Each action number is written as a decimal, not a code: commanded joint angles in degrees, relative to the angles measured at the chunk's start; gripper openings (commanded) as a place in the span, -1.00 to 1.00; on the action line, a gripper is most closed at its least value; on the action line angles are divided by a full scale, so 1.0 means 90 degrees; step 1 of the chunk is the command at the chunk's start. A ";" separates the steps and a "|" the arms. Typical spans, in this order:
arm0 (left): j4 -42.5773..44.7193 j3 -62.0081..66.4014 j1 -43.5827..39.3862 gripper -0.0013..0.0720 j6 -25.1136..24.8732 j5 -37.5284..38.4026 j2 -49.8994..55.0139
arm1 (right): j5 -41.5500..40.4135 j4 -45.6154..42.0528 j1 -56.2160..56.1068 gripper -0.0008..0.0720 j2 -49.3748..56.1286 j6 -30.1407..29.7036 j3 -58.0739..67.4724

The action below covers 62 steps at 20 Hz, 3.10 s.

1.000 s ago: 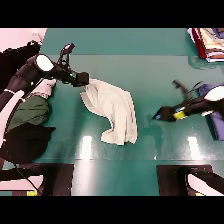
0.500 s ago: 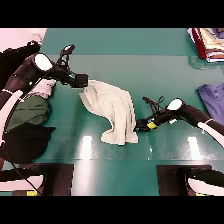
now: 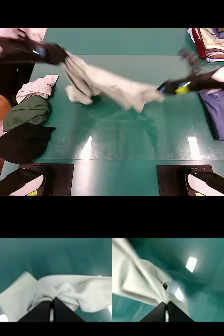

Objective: Fold the shirts.

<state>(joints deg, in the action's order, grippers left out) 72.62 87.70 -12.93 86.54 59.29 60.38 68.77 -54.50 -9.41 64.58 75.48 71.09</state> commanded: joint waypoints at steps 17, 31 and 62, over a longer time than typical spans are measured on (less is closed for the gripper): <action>-0.0270 -0.3434 -0.1409 -0.89 0.0104 0.1137 -0.1076 | 0.0797 -0.1455 -0.0678 -0.93 -0.0418 0.0362 0.0347; -0.0850 -0.4483 -0.2127 0.31 0.0663 0.0415 -0.1088 | 0.0313 -0.1450 -0.0673 -0.93 -0.0763 0.0359 -0.1948; -0.1256 -0.2693 0.1345 -0.89 -0.1234 0.0379 0.2361 | 0.0216 -0.1469 -0.0641 -0.93 -0.0763 0.0753 -0.1664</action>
<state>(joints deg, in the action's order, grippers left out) 61.82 60.82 -0.62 73.84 62.19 83.55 70.52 -67.59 -15.42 57.76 82.21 54.46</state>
